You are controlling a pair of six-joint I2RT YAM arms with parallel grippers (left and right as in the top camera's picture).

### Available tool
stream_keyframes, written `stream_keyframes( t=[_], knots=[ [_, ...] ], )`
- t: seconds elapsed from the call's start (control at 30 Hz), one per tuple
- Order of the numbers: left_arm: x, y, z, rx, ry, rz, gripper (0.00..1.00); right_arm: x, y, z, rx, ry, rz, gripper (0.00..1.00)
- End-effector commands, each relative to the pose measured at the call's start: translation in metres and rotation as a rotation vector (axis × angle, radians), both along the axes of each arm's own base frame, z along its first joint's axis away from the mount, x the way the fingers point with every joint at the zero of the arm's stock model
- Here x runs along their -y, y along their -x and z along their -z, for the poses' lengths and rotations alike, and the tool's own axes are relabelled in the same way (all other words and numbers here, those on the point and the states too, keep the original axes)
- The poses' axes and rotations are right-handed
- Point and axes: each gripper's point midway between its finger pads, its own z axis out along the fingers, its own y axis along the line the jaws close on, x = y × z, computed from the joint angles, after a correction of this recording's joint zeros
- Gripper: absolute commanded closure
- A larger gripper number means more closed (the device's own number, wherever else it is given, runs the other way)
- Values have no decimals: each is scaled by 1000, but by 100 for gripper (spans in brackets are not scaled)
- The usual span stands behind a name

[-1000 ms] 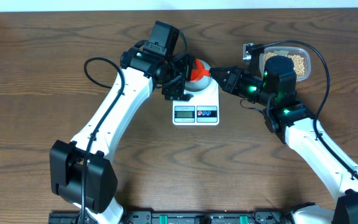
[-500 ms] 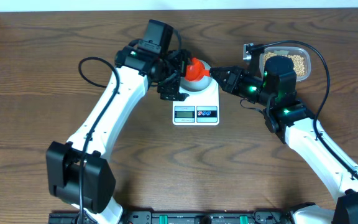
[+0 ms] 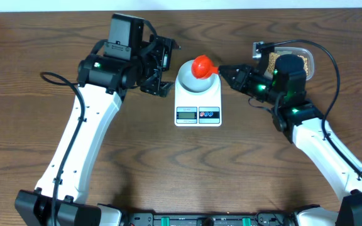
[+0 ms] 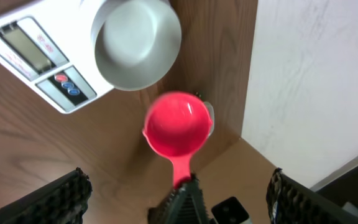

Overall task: Scoop item into bowl and weigh 50g on scale
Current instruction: 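Release the left gripper and carry the scoop right toward the soybean tub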

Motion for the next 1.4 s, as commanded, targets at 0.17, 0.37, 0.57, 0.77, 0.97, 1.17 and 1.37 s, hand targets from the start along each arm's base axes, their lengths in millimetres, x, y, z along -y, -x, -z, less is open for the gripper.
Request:
stream_keyframes(
  t=[0.17,0.37,0.57,0.77,0.97,1.17,1.37],
  knots=[
    [-17,-2,-1,118,-120,129,8,19,0,-18,39,-38,-52,99],
    [-23,-3,0,171,-182,199,8,30,2,-34,75,-51,-44,99],
    [-25,-4,1,229,-251,274,7,36,7,-47,99,-26,-21,99],
    [-39,-10,6,322,-425,377,7,52,8,-39,71,91,60,98],
    [-39,-10,6,388,-492,479,7,67,6,-42,71,196,108,98],
    [-52,-10,12,408,-628,559,7,81,0,-52,94,293,170,99],
    [-61,-5,21,422,-737,679,7,105,-6,-56,91,411,262,99]
  ],
)
